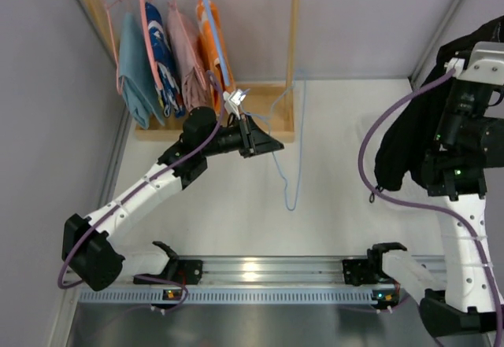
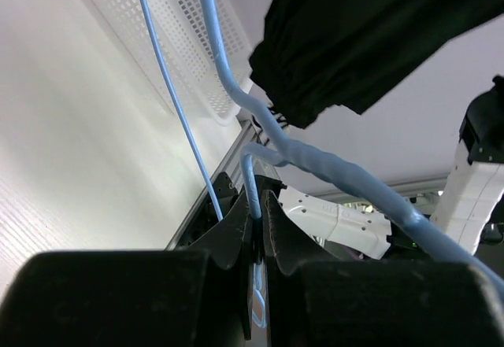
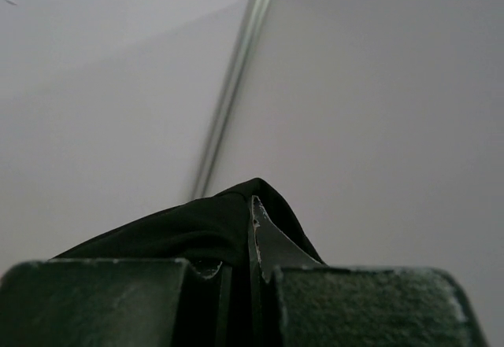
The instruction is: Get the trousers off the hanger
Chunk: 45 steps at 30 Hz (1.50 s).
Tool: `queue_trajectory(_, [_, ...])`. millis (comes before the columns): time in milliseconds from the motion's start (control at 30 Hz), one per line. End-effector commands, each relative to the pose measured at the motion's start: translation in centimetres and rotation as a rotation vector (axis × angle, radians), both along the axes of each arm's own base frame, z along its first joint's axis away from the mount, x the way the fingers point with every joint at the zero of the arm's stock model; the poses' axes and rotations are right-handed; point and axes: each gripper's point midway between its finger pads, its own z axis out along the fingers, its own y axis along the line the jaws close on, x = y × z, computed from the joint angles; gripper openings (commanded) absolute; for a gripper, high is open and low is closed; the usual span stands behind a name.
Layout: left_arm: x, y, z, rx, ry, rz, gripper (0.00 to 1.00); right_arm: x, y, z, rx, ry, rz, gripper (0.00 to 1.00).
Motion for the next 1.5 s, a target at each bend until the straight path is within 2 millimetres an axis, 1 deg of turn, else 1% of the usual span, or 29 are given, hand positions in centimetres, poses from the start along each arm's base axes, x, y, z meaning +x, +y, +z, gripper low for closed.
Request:
queue_trajectory(0, [-0.8, 0.3, 4.6, -0.064, -0.183, -0.034, 0.00, 0.4, -2.9, 0.7, 0.022, -0.047, -0.022, 0.00])
queue_trajectory(67, [-0.7, 0.4, 5.6, -0.069, -0.223, -0.036, 0.00, 1.0, -4.0, 0.7, 0.043, -0.046, -0.022, 0.00])
queue_trajectory(100, [-0.8, 0.4, 5.8, -0.071, -0.232, -0.038, 0.00, 1.7, -5.0, 0.4, 0.030, -0.032, -0.036, 0.00])
queue_trajectory(167, [-0.7, 0.4, 6.5, -0.073, -0.260, -0.037, 0.00, 2.1, -5.6, 0.6, 0.031, -0.036, -0.025, 0.00])
queue_trajectory(200, [-0.7, 0.4, 6.7, -0.074, -0.265, -0.035, 0.00, 2.8, -6.1, 0.3, 0.015, -0.019, -0.025, 0.00])
queue_trajectory(333, [-0.4, 0.2, 7.1, -0.076, -0.279, -0.032, 0.00, 4.4, -6.1, -0.5, -0.030, 0.013, -0.017, 0.00])
queue_trajectory(433, [-0.3, 0.2, 7.6, -0.080, -0.296, -0.029, 0.00, 5.7, -6.5, -1.9, -0.053, 0.044, -0.034, 0.00])
queue_trajectory(533, [-0.3, 0.3, 8.0, -0.080, -0.316, -0.027, 0.00, 6.9, -6.7, -4.5, -0.082, 0.081, -0.042, 0.00])
queue_trajectory(567, [-0.4, 0.4, 8.2, -0.079, -0.321, -0.027, 0.00, 7.7, -6.9, -6.4, -0.083, 0.122, -0.040, 0.00])
queue_trajectory(633, [-0.4, 0.4, 8.3, -0.073, -0.329, -0.024, 0.00, 8.4, -6.9, -8.4, -0.099, 0.158, -0.039, 0.00])
queue_trajectory(667, [-0.5, 0.5, 8.4, -0.074, -0.336, -0.025, 0.00, 9.4, -7.1, -10.9, -0.092, 0.210, -0.034, 0.00])
queue_trajectory(733, [-0.5, 0.6, 8.6, -0.069, -0.343, -0.020, 0.00, 10.1, -7.2, -13.3, -0.097, 0.254, -0.033, 0.00])
queue_trajectory(767, [-0.5, 0.7, 8.8, -0.069, -0.347, -0.018, 0.00, 10.8, -7.3, -16.2, -0.094, 0.308, -0.024, 0.00])
queue_trajectory(800, [-0.6, 0.7, 8.8, -0.065, -0.360, -0.018, 0.00, 10.8, -7.2, -17.1, -0.104, 0.324, -0.021, 0.00])
queue_trajectory(833, [-0.6, 0.8, 8.7, -0.059, -0.359, -0.017, 0.00, 11.3, -7.2, -19.7, -0.094, 0.374, -0.006, 0.00])
queue_trajectory(900, [-0.7, 1.0, 9.0, -0.058, -0.371, -0.011, 0.00, 11.1, -6.7, -21.4, -0.099, 0.403, 0.017, 0.00])
queue_trajectory(967, [-0.7, 1.1, 9.1, -0.052, -0.381, -0.008, 0.00, 11.2, -6.4, -24.4, -0.074, 0.477, 0.044, 0.00])
queue_trajectory(1000, [-0.7, 1.1, 9.2, -0.051, -0.387, -0.005, 0.00, 10.9, -6.3, -25.0, -0.061, 0.493, 0.053, 0.00])
queue_trajectory(1033, [-0.7, 1.2, 9.3, -0.051, -0.391, -0.003, 0.00, 10.9, -6.2, -27.0, -0.026, 0.548, 0.067, 0.00])
queue_trajectory(1067, [-0.7, 1.3, 9.3, -0.048, -0.390, -0.001, 0.00, 10.8, -6.2, -28.2, -0.009, 0.583, 0.072, 0.00])
queue_trajectory(1100, [-0.7, 1.3, 9.4, -0.047, -0.396, 0.001, 0.00, 10.3, -6.3, -28.9, 0.004, 0.603, 0.065, 0.00])
queue_trajectory(1167, [-0.7, 1.3, 9.4, -0.043, -0.402, 0.004, 0.00, 9.8, -6.6, -32.4, 0.045, 0.690, 0.053, 0.00])
queue_trajectory(1200, [-0.7, 1.3, 9.4, -0.039, -0.397, 0.005, 0.00, 9.3, -6.9, -33.3, 0.060, 0.711, 0.037, 0.00])
queue_trajectory(1233, [-0.6, 1.4, 9.3, -0.037, -0.393, 0.009, 0.00, 9.0, -7.0, -35.0, 0.084, 0.752, 0.039, 0.00])
queue_trajectory(1267, [-0.7, 1.4, 9.3, -0.038, -0.393, 0.007, 0.00, 8.7, -7.0, -35.9, 0.095, 0.781, 0.044, 0.00])
queue_trajectory(1300, [-0.8, 1.4, 9.2, -0.035, -0.390, 0.004, 0.00, 8.3, -7.4, -37.4, 0.122, 0.827, 0.043, 0.00])
queue_trajectory(1367, [-0.8, 1.5, 9.3, -0.031, -0.394, 0.010, 0.00, 7.7, -8.1, -38.9, 0.148, 0.874, 0.038, 0.00])
queue_trajectory(1400, [-0.8, 1.6, 9.4, -0.031, -0.402, 0.010, 0.00, 7.4, -8.2, -40.2, 0.166, 0.919, 0.043, 0.00])
queue_trajectory(1467, [-0.8, 1.6, 9.5, -0.033, -0.407, 0.012, 0.00, 7.2, -8.6, -41.0, 0.178, 0.957, 0.045, 0.00])
